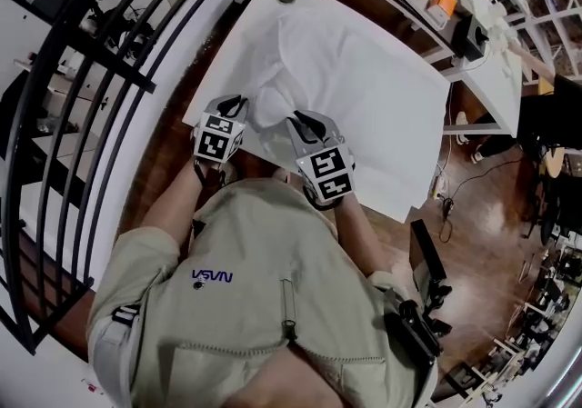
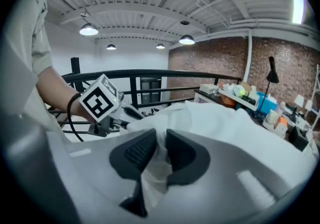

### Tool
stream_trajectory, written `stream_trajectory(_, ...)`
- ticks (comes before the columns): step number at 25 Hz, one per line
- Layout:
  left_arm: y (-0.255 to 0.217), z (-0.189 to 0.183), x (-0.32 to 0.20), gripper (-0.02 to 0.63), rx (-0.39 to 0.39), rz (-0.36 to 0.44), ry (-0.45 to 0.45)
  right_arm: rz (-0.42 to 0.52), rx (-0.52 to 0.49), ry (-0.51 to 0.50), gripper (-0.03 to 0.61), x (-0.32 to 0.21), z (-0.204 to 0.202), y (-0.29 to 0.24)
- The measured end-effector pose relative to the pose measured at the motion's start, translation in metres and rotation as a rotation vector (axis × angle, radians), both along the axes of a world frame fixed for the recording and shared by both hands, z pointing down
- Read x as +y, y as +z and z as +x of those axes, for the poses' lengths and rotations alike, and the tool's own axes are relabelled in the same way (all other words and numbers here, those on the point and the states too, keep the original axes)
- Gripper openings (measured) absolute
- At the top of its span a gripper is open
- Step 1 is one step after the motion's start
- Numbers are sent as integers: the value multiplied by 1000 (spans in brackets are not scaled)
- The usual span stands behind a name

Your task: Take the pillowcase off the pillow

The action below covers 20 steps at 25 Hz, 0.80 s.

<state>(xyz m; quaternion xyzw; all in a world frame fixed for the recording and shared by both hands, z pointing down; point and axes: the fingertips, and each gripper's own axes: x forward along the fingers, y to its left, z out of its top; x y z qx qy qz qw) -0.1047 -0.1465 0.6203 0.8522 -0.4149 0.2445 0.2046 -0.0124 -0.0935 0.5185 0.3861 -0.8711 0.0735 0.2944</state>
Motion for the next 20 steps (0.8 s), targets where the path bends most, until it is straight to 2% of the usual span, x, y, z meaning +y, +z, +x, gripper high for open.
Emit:
stream_trajectory(4, -9, -35, 12, 57, 7, 9, -110, -27, 27, -46, 99, 3, -14, 8)
stream_trajectory(6, -22, -43, 16, 58, 11, 37, -138, -27, 34, -60, 111, 4, -16, 10)
stream_trajectory(7, -31, -41, 20, 63, 5, 63, -122, -26, 35, -64, 119, 5, -16, 9)
stream_trajectory(9, -46, -24, 35, 118, -19, 111, -26, -25, 30, -65, 128, 6, -15, 8)
stream_trajectory(11, -48, -1, 53, 178, -50, 124, 88, -23, 23, -61, 130, 10, -14, 6)
stream_trajectory(12, -45, 8, 59, 178, -62, 123, 124, -22, 22, -58, 130, 13, -13, 5)
stream_trajectory(15, -33, 21, 59, 184, -76, 104, 162, -34, 31, -45, 129, 26, -11, 5)
stream_trajectory(17, -32, 22, 58, 190, -71, 98, 180, -77, 26, -23, 130, 37, -6, 10)
stream_trajectory(20, -40, 14, 66, 232, -14, 83, 205, -158, 14, 40, 130, 49, 5, 25)
